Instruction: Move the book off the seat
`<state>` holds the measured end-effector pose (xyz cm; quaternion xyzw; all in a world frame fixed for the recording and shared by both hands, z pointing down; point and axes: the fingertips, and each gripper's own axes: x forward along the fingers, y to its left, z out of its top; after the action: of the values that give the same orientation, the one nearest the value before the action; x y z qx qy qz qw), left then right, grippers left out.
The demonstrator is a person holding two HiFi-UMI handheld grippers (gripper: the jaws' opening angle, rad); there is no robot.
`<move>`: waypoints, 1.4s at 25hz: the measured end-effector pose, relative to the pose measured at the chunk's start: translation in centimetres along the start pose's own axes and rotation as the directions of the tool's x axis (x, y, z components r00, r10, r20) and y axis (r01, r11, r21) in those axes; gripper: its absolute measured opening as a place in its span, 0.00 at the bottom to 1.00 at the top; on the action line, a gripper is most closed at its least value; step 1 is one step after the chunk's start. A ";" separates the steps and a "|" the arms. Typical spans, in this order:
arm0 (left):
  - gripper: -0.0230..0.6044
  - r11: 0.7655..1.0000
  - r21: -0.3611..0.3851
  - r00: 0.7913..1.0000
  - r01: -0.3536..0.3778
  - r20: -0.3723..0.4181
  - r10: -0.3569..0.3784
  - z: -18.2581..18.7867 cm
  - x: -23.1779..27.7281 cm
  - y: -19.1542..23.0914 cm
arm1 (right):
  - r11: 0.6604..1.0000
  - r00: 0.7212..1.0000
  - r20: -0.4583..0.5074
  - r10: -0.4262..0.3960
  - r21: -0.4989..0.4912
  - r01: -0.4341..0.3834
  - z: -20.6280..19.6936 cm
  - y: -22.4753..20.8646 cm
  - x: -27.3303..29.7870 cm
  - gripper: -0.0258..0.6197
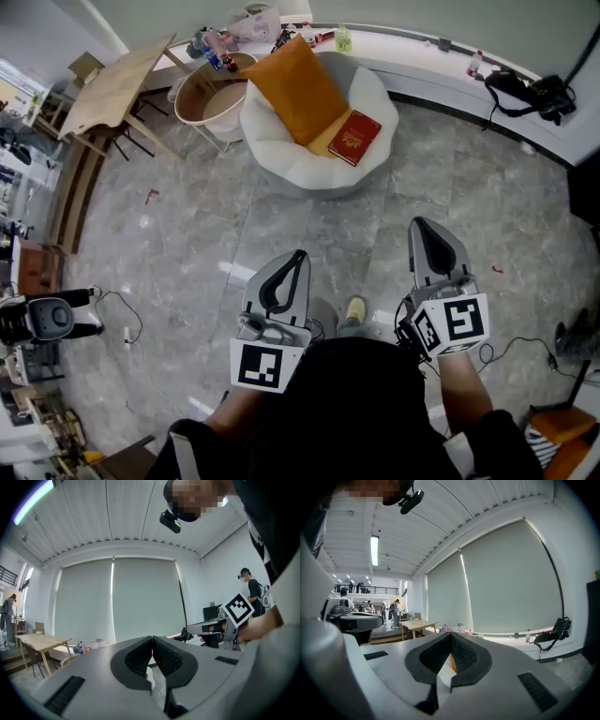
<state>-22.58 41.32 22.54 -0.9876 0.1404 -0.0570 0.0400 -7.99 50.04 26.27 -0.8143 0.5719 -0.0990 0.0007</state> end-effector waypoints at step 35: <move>0.06 0.999 0.020 0.998 0.041 0.044 -0.041 0.4 3.8 2.0 | 0.999 0.999 0.030 -0.043 -0.020 0.044 1.7 -1.3 3.0 0.06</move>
<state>-19.47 38.34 22.30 -0.9909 0.1186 -0.0373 0.0515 -5.51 47.49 25.26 -0.8279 0.5551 -0.0810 -0.0011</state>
